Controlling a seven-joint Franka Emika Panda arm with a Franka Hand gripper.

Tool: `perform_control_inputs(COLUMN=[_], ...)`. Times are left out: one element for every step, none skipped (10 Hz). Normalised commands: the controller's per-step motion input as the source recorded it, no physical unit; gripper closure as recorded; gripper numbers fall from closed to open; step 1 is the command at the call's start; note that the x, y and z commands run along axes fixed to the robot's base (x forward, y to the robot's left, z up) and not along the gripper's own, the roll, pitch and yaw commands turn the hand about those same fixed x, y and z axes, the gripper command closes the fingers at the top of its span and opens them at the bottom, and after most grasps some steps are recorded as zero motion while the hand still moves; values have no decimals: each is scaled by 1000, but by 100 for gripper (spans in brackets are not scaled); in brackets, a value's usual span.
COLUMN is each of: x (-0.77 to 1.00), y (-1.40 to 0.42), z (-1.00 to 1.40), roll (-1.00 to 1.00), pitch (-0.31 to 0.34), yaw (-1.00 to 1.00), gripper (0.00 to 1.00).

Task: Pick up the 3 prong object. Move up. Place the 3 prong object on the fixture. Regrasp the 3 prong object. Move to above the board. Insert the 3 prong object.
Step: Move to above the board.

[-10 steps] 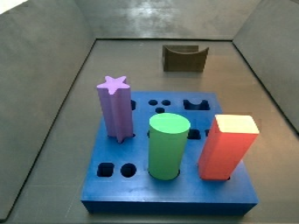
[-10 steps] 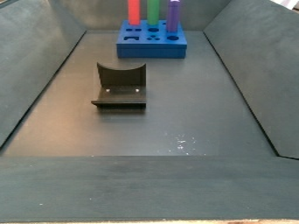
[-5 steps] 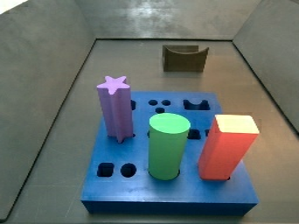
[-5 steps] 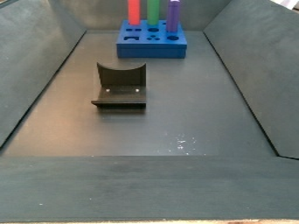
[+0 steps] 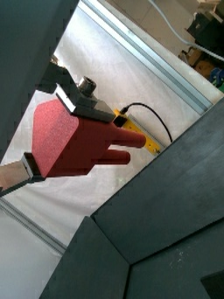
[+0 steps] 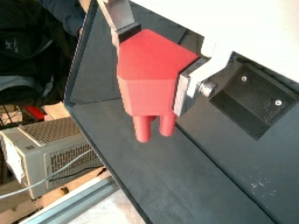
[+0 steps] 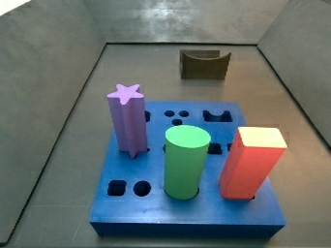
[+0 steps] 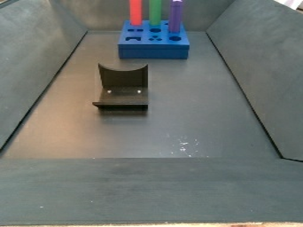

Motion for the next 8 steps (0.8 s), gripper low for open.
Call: perform_control_inputs(x=[104, 104, 103, -800, -815, -848, -900, -907], y=[-49, -49, -48, -1000, -1000, -1000, -1000, -1000], z=[5, 6, 5, 123, 142, 149, 131, 135], roll=[28, 28, 28, -1000, -1000, -1000, -1000, -1000], pitch=[57, 57, 57, -15, -26, -41, -52, -52], yaw=[230, 220, 209, -141, -145, -146, -148, -150], gripper=[100, 100, 100, 100, 100, 100, 100, 100])
